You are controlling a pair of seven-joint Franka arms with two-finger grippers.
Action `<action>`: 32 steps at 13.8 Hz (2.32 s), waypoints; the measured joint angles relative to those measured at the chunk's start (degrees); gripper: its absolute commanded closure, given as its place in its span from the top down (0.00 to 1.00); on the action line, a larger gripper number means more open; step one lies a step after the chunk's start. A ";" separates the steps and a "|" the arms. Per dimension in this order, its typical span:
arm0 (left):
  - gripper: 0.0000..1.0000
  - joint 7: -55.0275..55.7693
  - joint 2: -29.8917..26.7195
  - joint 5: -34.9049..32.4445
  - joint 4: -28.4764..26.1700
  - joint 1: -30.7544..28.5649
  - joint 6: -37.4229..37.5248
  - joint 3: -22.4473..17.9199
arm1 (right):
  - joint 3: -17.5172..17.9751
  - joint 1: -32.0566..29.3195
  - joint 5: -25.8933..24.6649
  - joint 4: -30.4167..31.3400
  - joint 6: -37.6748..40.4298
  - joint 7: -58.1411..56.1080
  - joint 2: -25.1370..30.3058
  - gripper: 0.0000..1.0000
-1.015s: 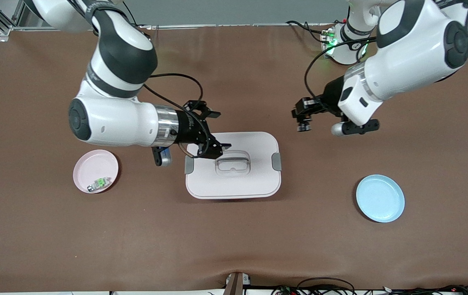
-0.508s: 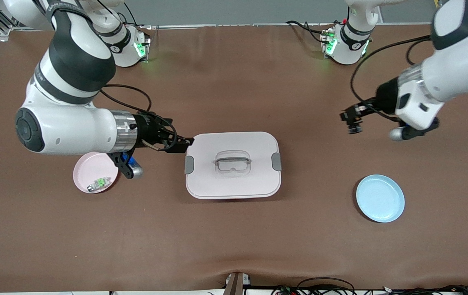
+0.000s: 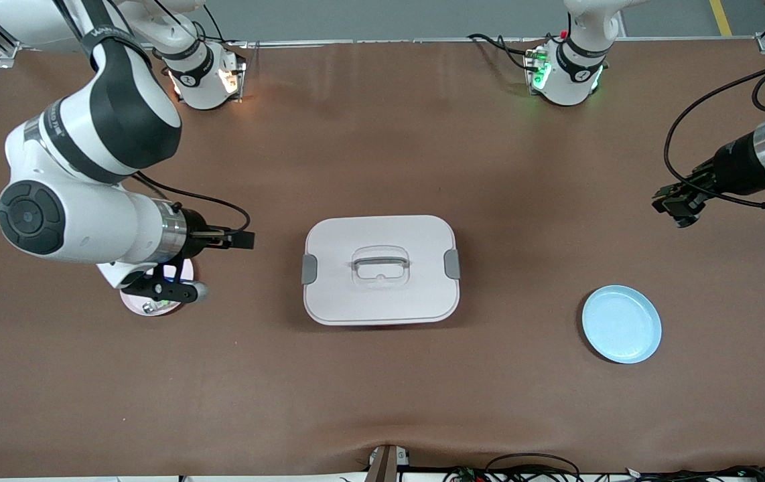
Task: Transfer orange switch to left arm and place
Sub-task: 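Open the right gripper and withdraw it while the left gripper retreats, then carry the switch with the left gripper over the light-blue plate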
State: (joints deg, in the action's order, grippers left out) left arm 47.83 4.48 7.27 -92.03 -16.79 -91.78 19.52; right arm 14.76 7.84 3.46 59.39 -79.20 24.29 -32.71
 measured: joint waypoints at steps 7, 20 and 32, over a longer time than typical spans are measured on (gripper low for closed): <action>0.19 18.19 4.76 -7.31 -1.32 -3.02 -8.12 -0.23 | -0.32 -7.90 -5.75 -0.04 0.55 -23.47 3.50 1.00; 0.19 34.08 15.19 -16.15 -12.40 -2.49 -32.59 0.14 | -0.13 -17.12 -6.78 5.27 -2.57 -24.50 8.43 1.00; 0.19 40.32 26.98 -23.67 -12.83 -2.39 -47.25 0.19 | -1.00 -18.58 -7.05 5.69 -1.48 -19.35 13.49 1.00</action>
State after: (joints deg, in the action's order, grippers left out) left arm 88.15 31.46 -16.39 -104.86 -19.19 -139.03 19.70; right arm 13.76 -10.73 -3.59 65.09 -80.68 4.95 -19.22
